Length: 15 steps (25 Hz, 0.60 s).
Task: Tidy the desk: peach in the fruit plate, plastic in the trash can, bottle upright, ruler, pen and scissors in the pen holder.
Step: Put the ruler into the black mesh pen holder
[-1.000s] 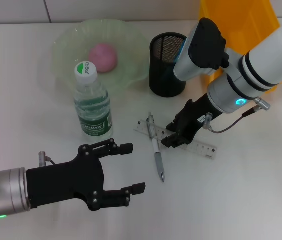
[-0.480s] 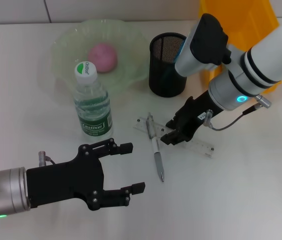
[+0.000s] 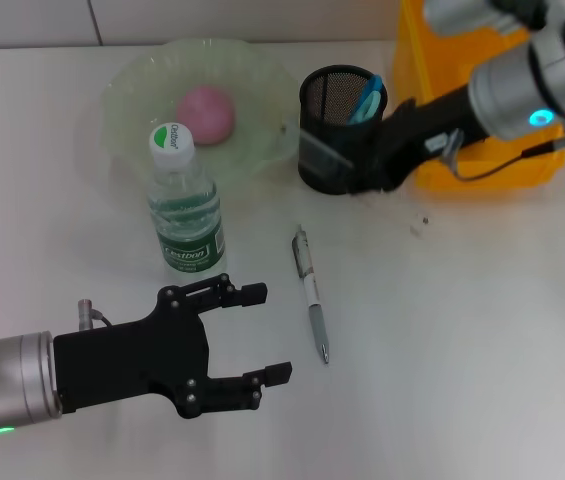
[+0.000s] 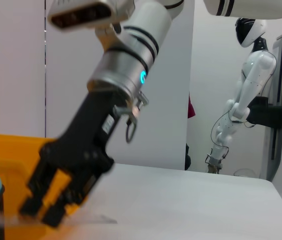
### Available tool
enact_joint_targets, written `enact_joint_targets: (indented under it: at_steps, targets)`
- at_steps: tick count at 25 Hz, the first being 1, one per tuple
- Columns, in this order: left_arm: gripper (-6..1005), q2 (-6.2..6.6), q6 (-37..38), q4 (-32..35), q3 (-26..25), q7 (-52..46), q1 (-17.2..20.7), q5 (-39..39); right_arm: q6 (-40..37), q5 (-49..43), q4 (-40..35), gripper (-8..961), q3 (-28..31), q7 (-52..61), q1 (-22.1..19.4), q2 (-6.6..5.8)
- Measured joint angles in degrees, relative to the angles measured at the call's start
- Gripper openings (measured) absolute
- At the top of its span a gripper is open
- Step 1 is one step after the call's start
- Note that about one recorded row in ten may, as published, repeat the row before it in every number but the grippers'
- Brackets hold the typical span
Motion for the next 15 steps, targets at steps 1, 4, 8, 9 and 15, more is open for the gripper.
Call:
enact_joint_targets:
  at_steps: [1, 4, 8, 9, 15]
  targets:
    - [813, 0.0, 0.0, 0.0, 0.0, 0.0, 0.0, 0.0, -0.08, 1.37, -1.4, 380, 1.18, -0.01, -0.61, 0.0]
    - [813, -0.06, 0.0, 0.03, -0.13, 0.0, -0.1, 0.0, 0.54, 7.23, -4.75, 381, 4.43, -1.57, -2.51, -0.11]
    - [812, -0.13, 0.0, -0.22, -0.17, 0.01, -0.69, 0.0, 3.39, 16.57, -6.21, 381, 7.77, -6.51, -4.53, -0.14]
    - [812, -0.13, 0.0, -0.26, -0.16, 0.03, -0.78, 0.0, 5.0, 20.03, -5.96, 381, 8.3, -8.64, -4.98, -0.14]
    - [813, -0.23, -0.25, -0.4, 0.04, 0.45, -1.01, 0.0, 11.21, 35.89, 0.74, 380, 8.2, -23.84, -5.54, -0.04]
